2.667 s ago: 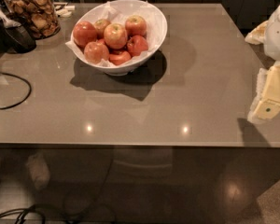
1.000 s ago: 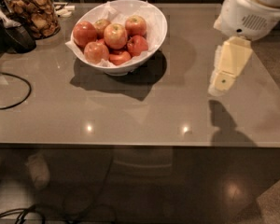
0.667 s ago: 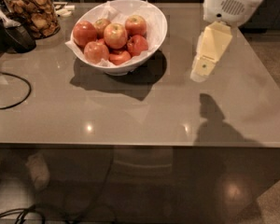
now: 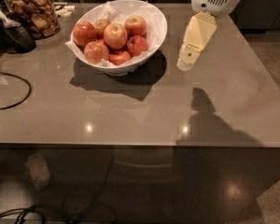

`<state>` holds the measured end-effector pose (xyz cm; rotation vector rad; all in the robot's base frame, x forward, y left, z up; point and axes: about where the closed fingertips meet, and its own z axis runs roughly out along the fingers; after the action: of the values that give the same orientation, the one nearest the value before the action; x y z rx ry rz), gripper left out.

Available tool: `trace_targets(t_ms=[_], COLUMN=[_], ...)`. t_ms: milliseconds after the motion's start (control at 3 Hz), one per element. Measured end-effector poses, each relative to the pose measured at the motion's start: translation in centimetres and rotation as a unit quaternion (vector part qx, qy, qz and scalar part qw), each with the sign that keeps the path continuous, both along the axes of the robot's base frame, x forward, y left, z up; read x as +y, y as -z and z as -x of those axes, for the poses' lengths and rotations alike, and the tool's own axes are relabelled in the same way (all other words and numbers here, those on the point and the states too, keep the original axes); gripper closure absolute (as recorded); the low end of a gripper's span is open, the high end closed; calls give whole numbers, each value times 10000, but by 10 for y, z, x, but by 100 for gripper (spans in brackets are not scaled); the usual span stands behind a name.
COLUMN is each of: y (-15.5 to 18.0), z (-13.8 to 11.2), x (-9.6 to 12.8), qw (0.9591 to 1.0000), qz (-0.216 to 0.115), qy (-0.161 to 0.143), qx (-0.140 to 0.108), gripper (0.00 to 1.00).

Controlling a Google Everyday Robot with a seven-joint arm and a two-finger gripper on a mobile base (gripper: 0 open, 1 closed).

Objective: Pick apple from white bowl

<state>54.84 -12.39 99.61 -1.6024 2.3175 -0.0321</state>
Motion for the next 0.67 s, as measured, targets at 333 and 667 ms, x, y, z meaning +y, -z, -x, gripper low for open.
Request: trace_targets(t_ms=[333,667], y=[-1,-2], z=[-16,-34], x=[10,26], qw=[9988,9964], qz=[-434,-754], qy=[236,359], qx=[-8,121], gripper=[0,0])
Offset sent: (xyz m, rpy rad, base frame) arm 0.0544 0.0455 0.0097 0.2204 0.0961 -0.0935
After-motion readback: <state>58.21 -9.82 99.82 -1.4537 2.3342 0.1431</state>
